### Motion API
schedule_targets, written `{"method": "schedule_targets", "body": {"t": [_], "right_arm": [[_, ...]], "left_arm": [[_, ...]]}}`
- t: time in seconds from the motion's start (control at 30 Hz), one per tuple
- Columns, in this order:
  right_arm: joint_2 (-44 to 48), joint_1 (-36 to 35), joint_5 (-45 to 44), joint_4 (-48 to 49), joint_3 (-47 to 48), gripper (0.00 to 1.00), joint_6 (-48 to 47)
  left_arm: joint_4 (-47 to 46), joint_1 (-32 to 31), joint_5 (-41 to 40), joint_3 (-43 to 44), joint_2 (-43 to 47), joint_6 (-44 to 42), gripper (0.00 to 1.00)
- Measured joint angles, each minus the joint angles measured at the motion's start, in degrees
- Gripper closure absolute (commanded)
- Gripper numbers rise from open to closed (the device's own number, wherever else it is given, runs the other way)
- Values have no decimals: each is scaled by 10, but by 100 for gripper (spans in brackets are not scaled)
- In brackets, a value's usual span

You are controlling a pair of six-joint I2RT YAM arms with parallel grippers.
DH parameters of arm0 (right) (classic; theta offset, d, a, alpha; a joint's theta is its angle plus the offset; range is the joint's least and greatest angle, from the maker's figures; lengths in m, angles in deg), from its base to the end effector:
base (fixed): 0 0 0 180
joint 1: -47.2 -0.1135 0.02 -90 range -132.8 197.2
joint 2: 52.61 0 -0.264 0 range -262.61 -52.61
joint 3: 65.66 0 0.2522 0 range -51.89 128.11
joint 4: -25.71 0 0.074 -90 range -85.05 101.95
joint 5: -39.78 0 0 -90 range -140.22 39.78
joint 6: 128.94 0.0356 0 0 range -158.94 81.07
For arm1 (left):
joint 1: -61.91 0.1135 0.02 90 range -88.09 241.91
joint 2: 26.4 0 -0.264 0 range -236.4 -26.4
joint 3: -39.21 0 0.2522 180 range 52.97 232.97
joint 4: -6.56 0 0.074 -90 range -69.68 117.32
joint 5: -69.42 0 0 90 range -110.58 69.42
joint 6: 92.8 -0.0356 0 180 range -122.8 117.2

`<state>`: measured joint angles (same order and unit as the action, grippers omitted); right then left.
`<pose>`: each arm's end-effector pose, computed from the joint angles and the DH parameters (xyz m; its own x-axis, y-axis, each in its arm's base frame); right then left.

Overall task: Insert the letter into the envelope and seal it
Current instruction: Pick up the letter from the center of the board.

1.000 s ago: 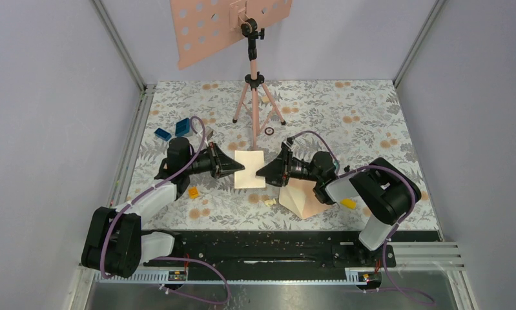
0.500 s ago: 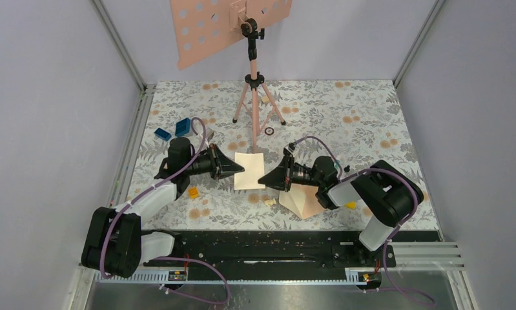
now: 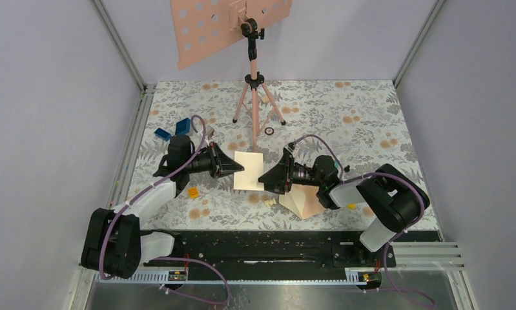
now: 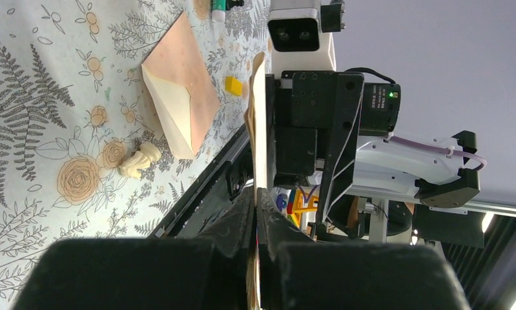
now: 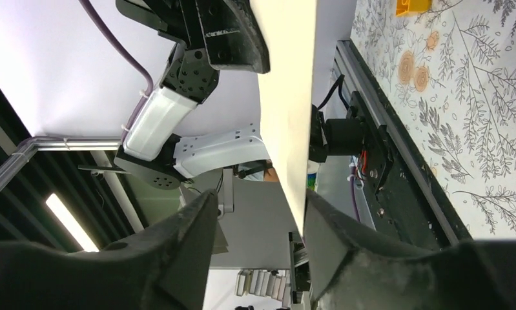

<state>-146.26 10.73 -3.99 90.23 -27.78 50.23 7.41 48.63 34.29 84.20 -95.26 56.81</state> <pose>0.2068 0.1848 0.1835 -0.9833 0.1334 -0.1242 -0.1366 -0.0885 0.9867 0.2281 -0.0838 0.2182 -0.9436 -0.2873 -0.1645 0.0816 0.2799 -0.9566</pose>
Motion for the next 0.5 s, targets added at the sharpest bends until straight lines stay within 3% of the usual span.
{"method": "schedule_targets", "body": {"t": [0.13, 0.2, 0.27, 0.3, 0.37, 0.4, 0.5], "right_arm": [[2, -1, -1, -20, 10, 41, -5], [2, -1, -2, -27, 23, 100, -5], [-3, -1, -4, -27, 42, 100, -8], [-6, -2, -6, -28, 50, 97, -4], [-16, -1, -7, -26, 63, 54, -4], [-21, -1, -7, -26, 68, 44, -1], [-41, -1, -18, -30, 82, 38, 0]], "left_arm": [[23, 0, 1, 12, 2, -18, 100], [37, 0, 1, 18, 3, -29, 100], [48, 1, 2, 18, 9, -38, 100], [55, 1, 2, 18, 14, -43, 100], [63, 3, 0, 18, 21, -48, 100], [65, 6, 0, 18, 24, -52, 100], [72, 5, 3, 18, 31, -53, 100]]}}
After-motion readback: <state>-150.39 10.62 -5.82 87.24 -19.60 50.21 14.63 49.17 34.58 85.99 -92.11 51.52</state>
